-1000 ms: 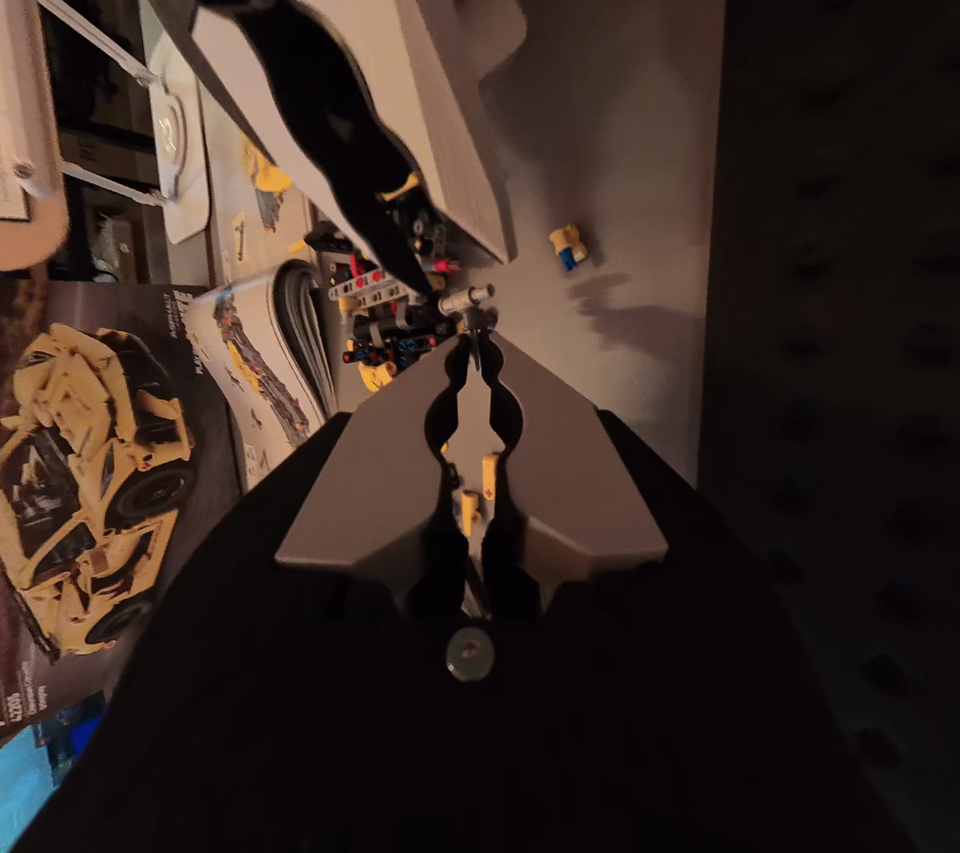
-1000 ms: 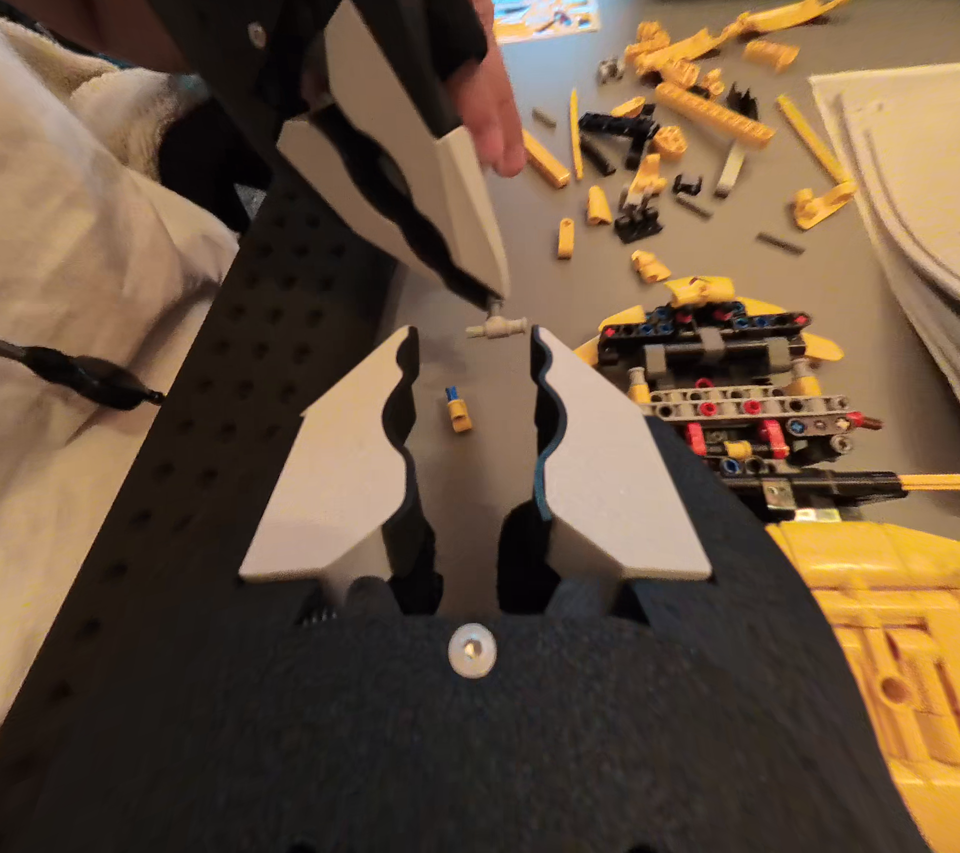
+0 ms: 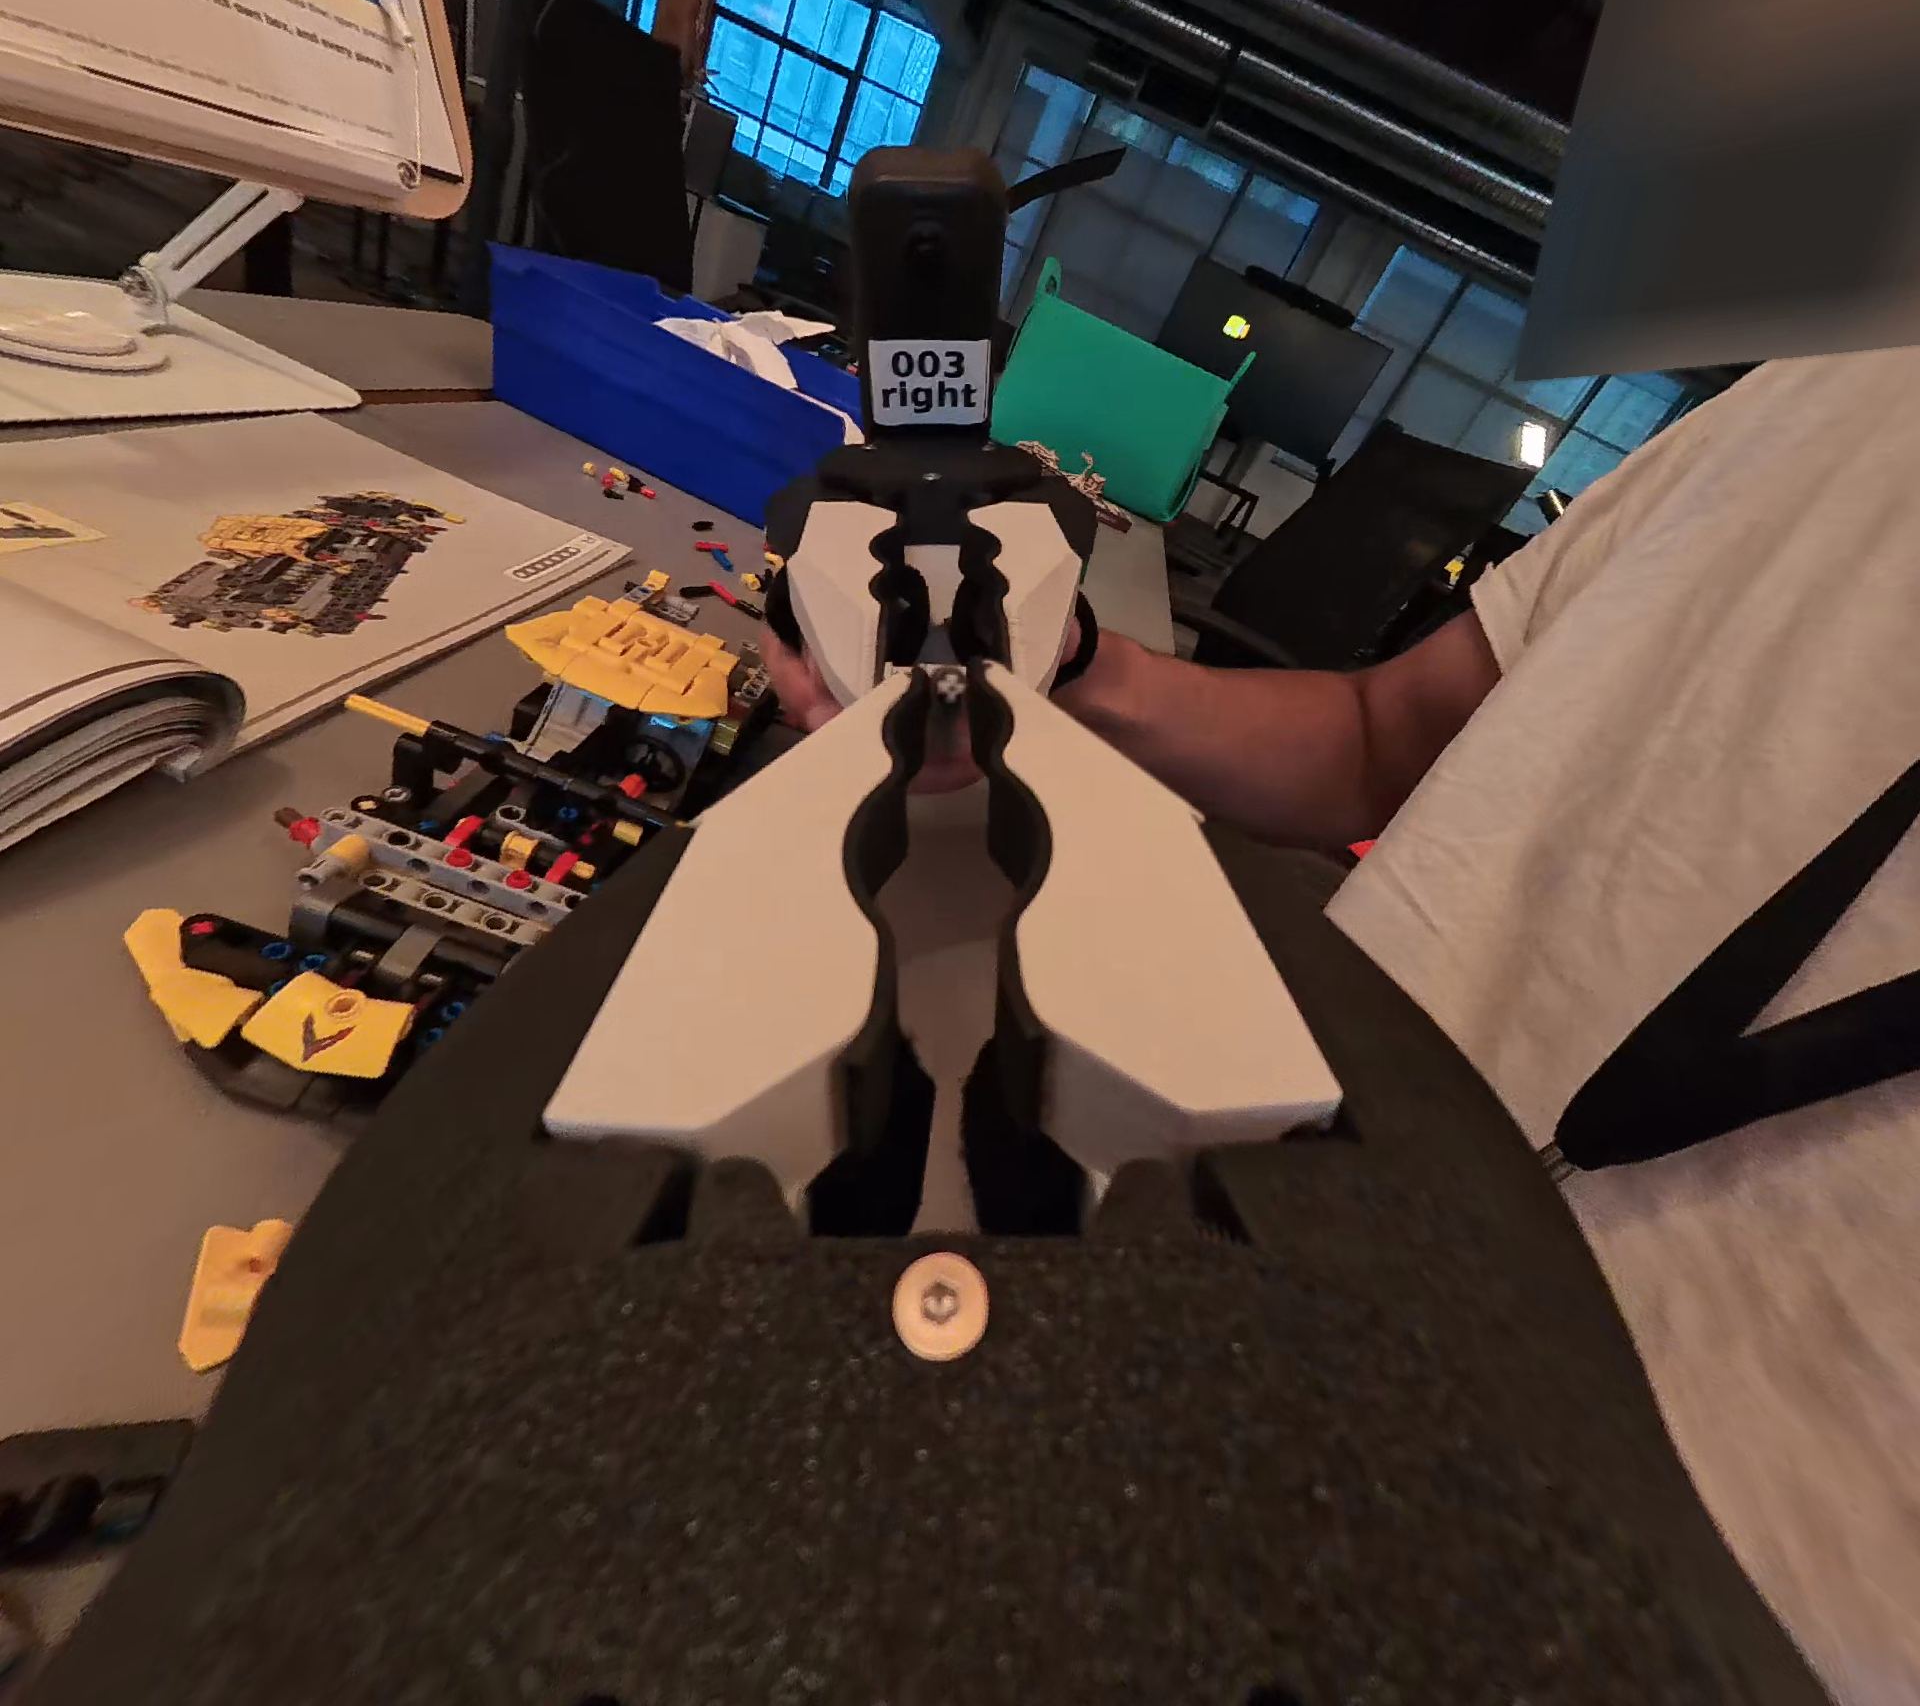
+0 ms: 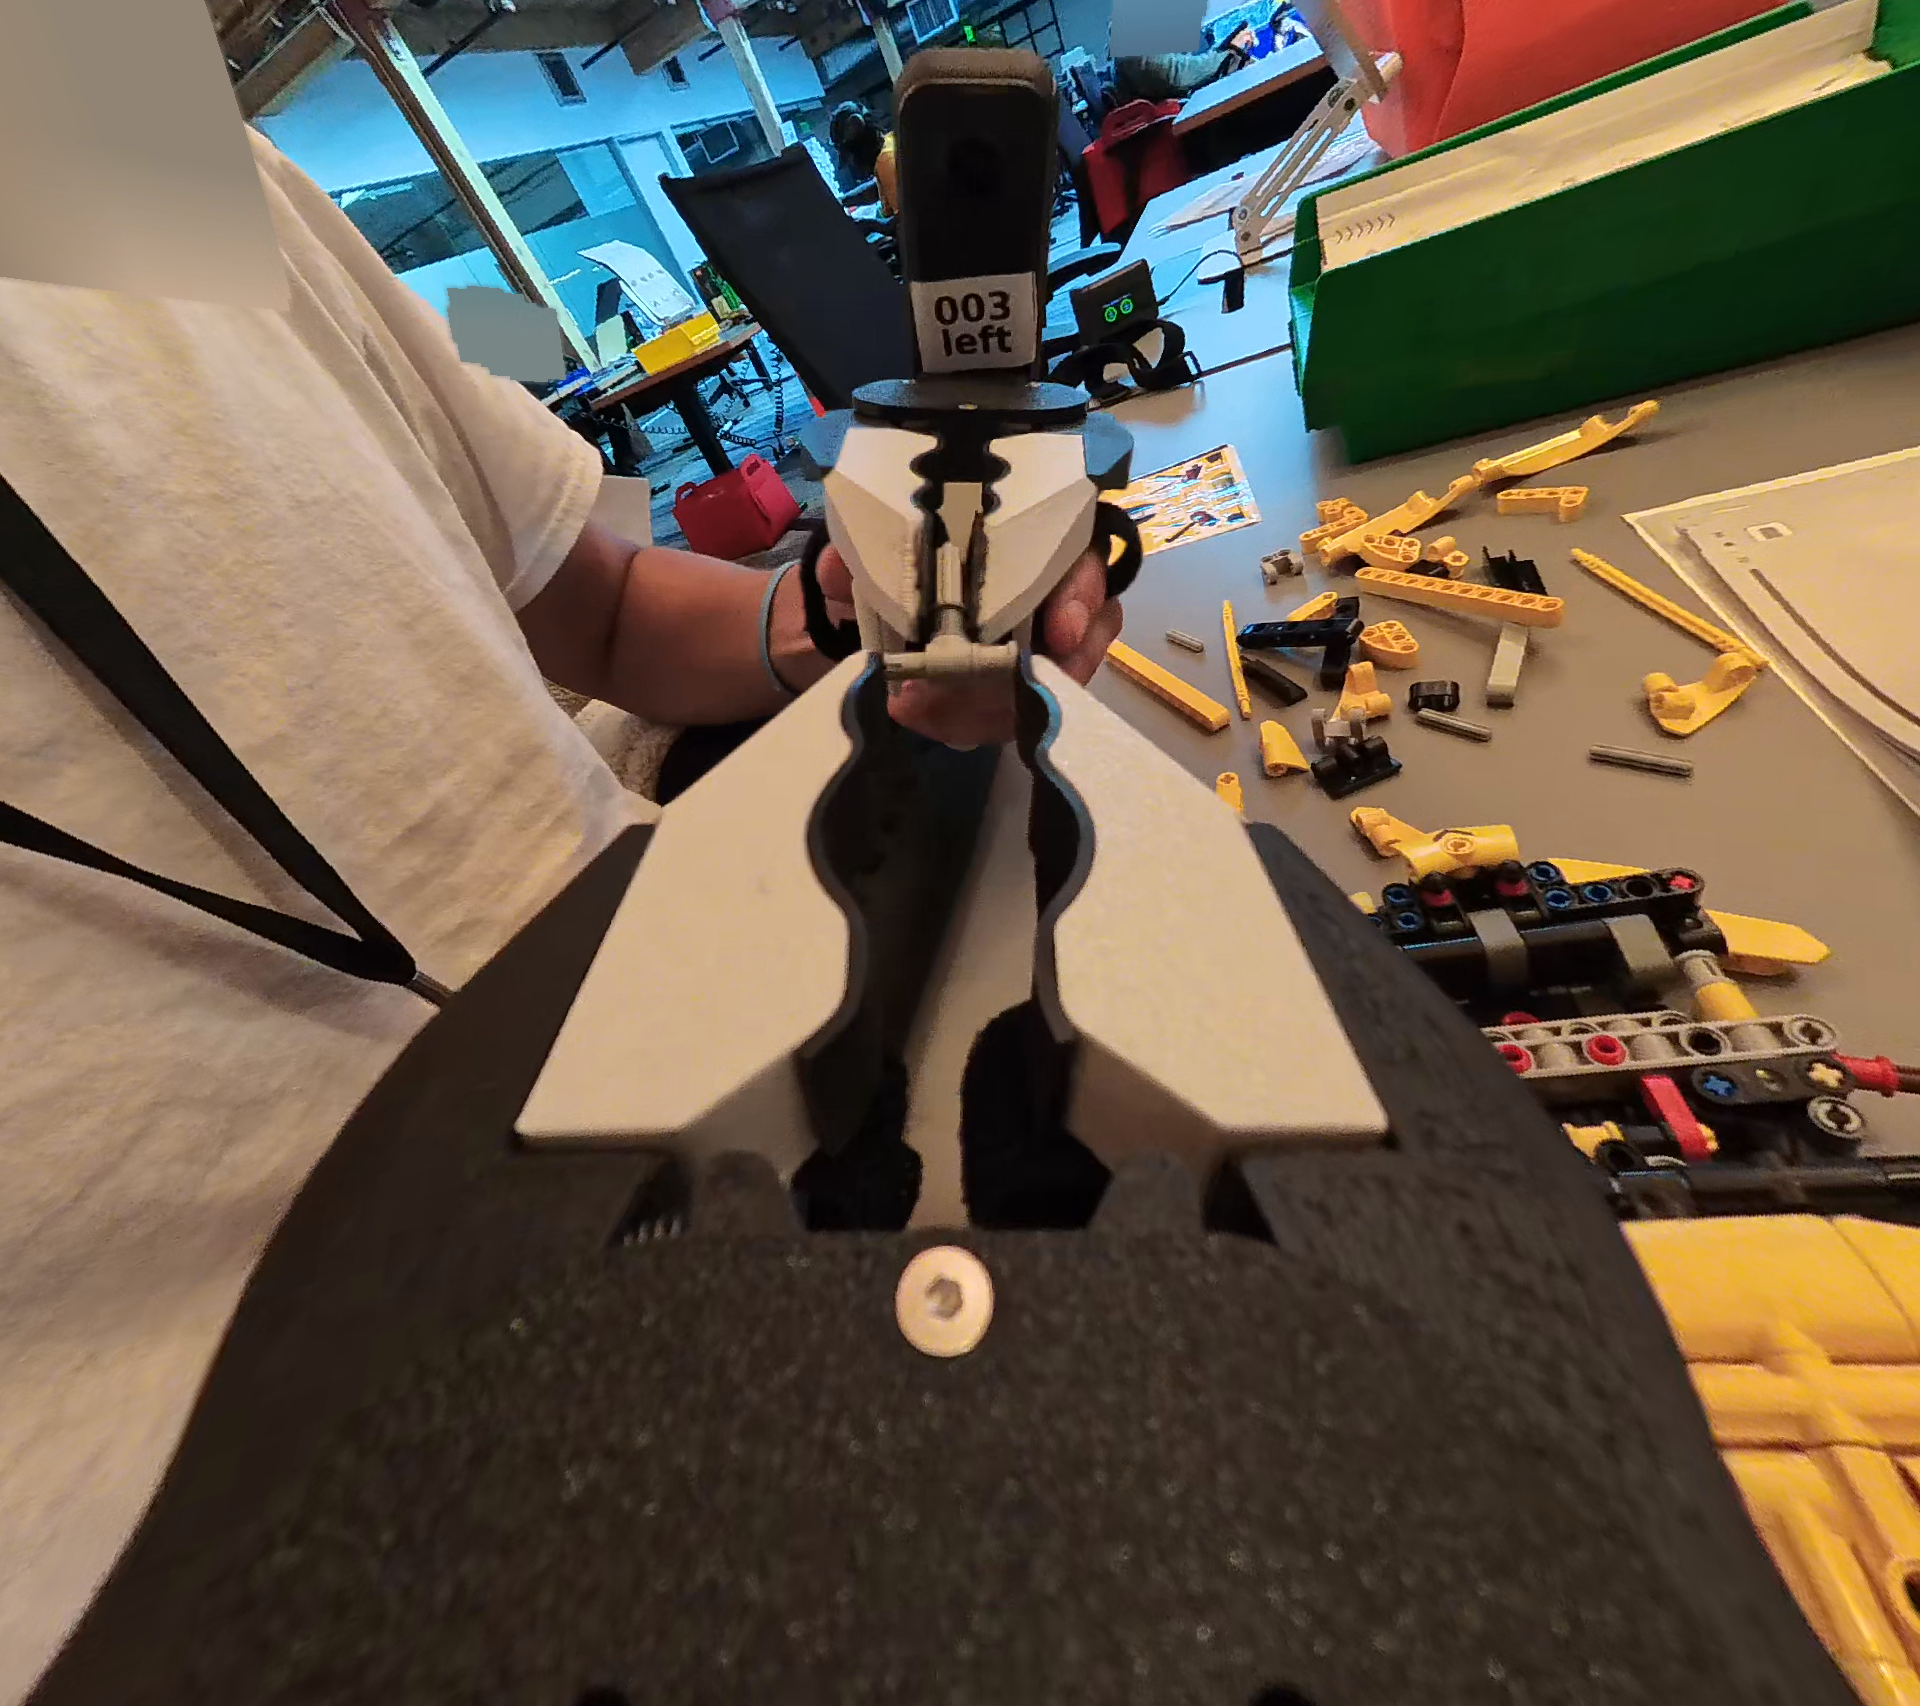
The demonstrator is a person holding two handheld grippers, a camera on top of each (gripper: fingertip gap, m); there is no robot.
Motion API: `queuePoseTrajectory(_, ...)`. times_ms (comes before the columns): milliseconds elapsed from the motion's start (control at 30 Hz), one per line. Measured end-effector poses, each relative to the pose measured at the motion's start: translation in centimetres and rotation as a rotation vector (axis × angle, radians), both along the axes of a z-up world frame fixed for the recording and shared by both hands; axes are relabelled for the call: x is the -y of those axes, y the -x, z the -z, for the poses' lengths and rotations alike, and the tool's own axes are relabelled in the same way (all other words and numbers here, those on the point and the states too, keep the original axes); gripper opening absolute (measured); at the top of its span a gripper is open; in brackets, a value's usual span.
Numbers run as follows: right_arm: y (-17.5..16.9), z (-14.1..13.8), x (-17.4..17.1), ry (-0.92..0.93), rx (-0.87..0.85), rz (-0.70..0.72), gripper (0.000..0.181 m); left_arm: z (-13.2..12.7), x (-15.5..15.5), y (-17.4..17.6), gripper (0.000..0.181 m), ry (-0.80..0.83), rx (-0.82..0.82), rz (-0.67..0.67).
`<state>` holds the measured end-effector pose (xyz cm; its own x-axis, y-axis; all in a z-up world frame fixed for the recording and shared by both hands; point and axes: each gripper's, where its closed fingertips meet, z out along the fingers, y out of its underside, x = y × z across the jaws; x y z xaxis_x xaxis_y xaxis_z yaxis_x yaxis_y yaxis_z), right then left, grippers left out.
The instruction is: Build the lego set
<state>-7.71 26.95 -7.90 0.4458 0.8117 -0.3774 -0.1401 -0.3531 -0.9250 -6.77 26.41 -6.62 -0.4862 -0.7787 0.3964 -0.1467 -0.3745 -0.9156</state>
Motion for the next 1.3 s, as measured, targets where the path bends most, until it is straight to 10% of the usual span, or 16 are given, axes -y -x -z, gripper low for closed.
queuePoseTrajectory(767,-0.2,0.1,0.2,0.027,-0.004,-0.011,0.024,0.2,0.3,-0.4,0.006,-0.071,0.021,-0.062)
queuePoseTrajectory(1000,-1.6,8.7,3.1,-0.013,0.676,-0.091,0.027,4.5,-1.9,0.5,0.006,-0.235,-0.101,-0.097)
queuePoseTrajectory(1300,-0.4,12.8,2.7,0.004,0.892,-0.15,0.02,6.1,-1.3,0.2,0.006,-0.258,-0.157,-0.064)
